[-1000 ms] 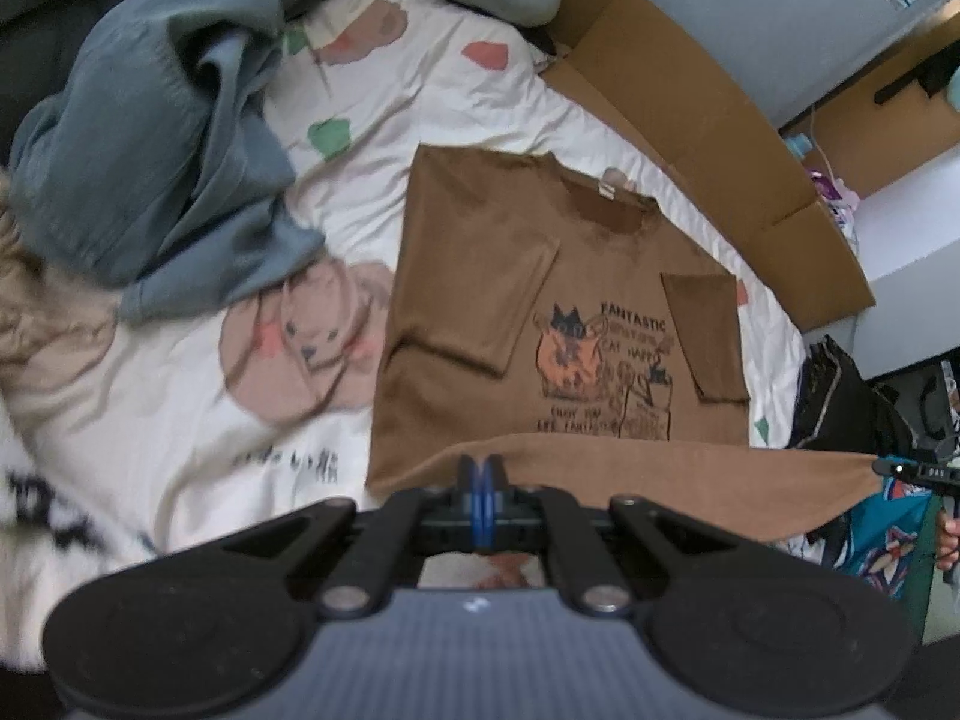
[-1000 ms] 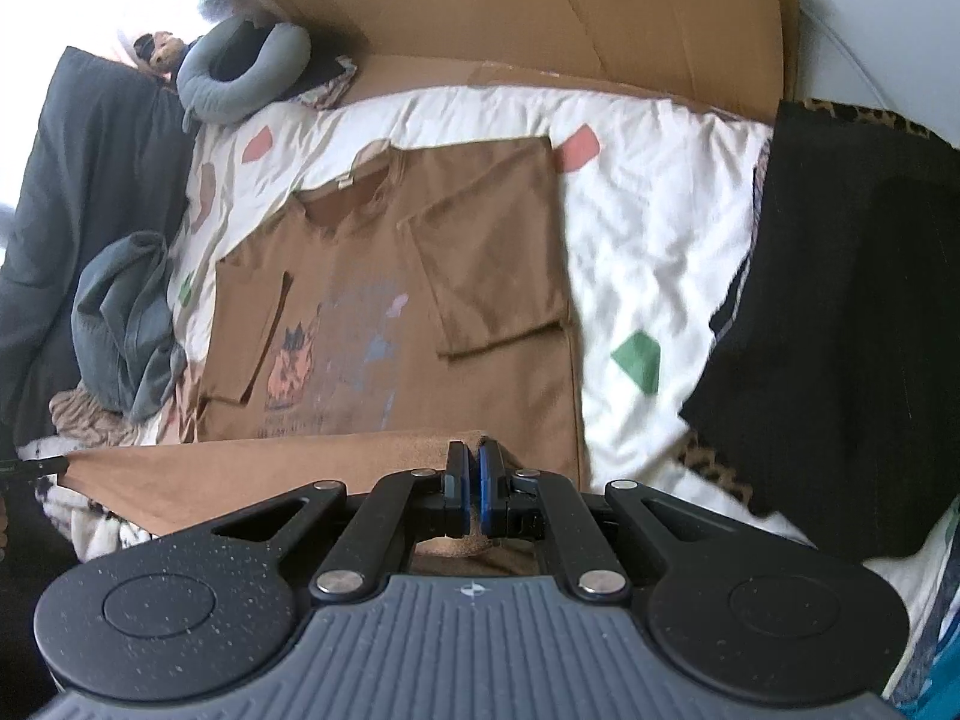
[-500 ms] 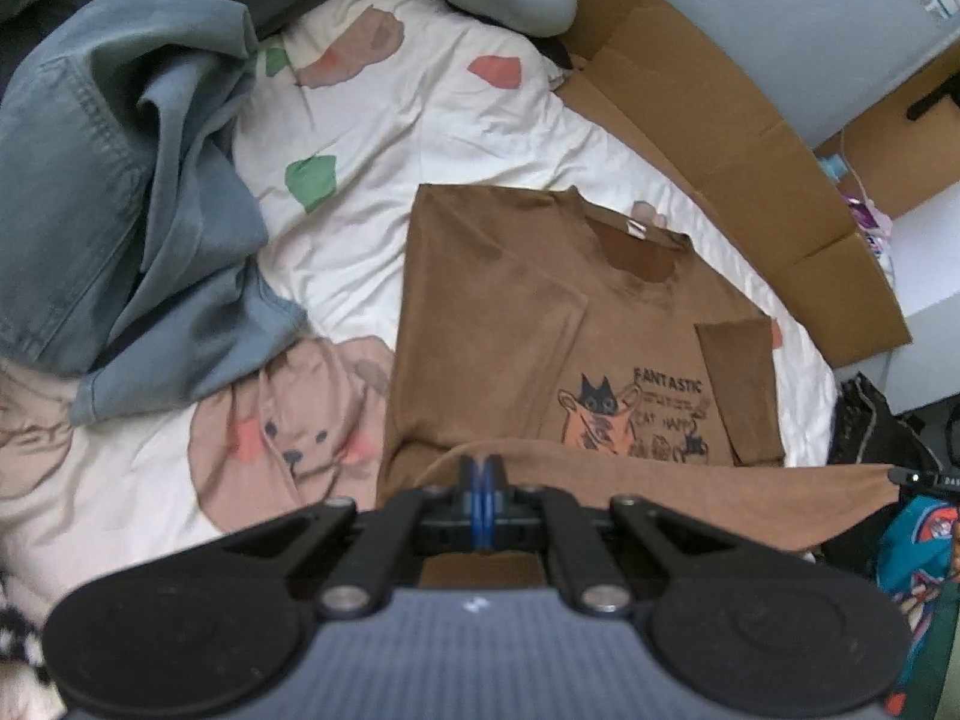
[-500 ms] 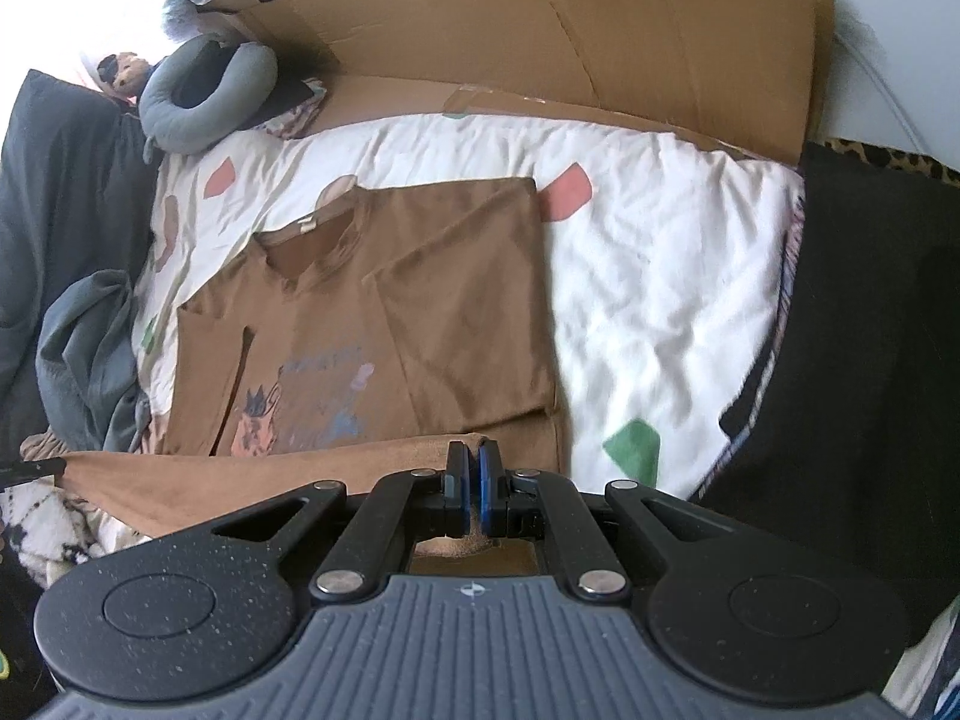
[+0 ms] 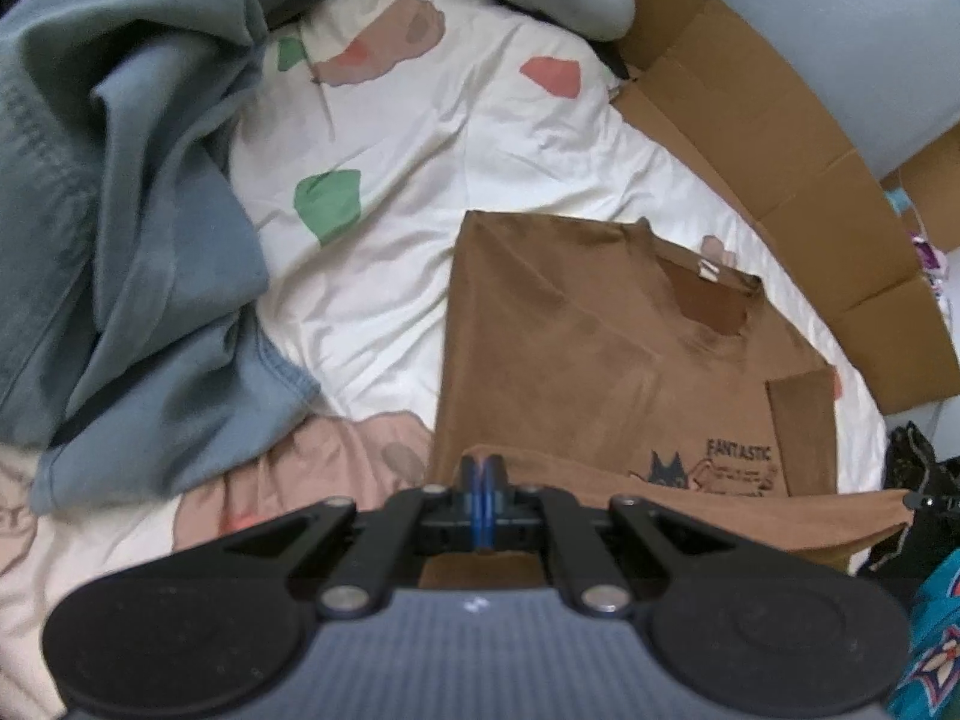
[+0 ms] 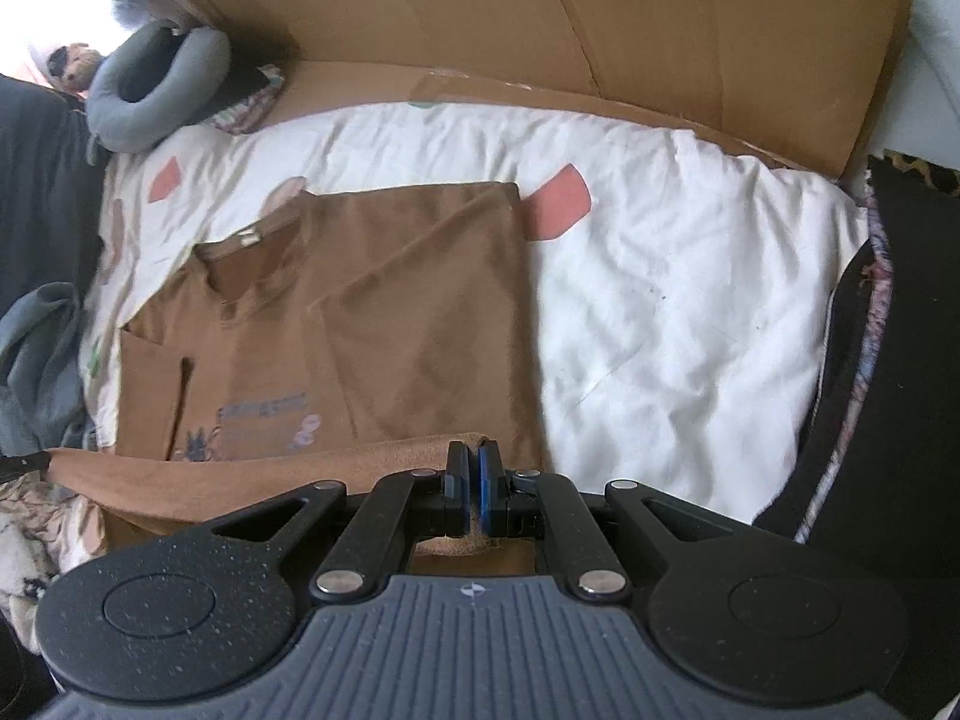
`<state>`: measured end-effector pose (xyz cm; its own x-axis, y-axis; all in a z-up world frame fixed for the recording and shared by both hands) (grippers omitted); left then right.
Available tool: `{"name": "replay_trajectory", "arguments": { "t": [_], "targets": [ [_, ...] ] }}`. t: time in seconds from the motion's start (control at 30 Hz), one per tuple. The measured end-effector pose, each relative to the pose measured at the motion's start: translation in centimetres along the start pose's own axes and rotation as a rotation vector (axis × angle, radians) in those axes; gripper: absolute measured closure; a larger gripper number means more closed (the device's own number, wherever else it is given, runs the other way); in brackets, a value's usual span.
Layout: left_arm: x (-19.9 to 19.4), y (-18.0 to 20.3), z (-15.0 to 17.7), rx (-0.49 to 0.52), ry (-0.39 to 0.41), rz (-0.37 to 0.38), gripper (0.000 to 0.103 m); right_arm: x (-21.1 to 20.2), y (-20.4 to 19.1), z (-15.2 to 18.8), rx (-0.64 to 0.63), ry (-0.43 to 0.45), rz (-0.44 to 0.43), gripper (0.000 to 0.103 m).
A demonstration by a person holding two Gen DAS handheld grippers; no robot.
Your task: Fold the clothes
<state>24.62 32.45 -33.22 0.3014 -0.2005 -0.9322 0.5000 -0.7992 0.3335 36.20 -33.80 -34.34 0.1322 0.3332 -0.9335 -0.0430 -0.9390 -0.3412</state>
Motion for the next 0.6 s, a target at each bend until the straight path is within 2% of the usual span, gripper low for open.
{"name": "replay_trajectory", "arguments": {
  "t": [0.43,0.6],
  "targets": [
    [5.4,-1.2,-3.4,-0.011,-0.003,-0.024,0.102,4.9,1.4,-3.6,0.034,0.012,0.027,0.102],
    [7.6,-2.1,-3.8,-0.047,0.003,-0.012,0.101,7.0,2.5,-4.7,0.083,0.059,0.01,0.1]
  ]
}}
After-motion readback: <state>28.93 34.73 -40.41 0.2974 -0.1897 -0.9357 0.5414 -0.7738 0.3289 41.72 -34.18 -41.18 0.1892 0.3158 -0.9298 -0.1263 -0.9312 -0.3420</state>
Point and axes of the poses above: each gripper's, at about its wrist camera, not at the fingertips, and x roughly the way its jaws point, y to its right, z to its underside, the point moved 7 cm from there along x, roughly the way its jaws point, and after that the axes turned 10 degrees about -y, right-handed, at the moved point
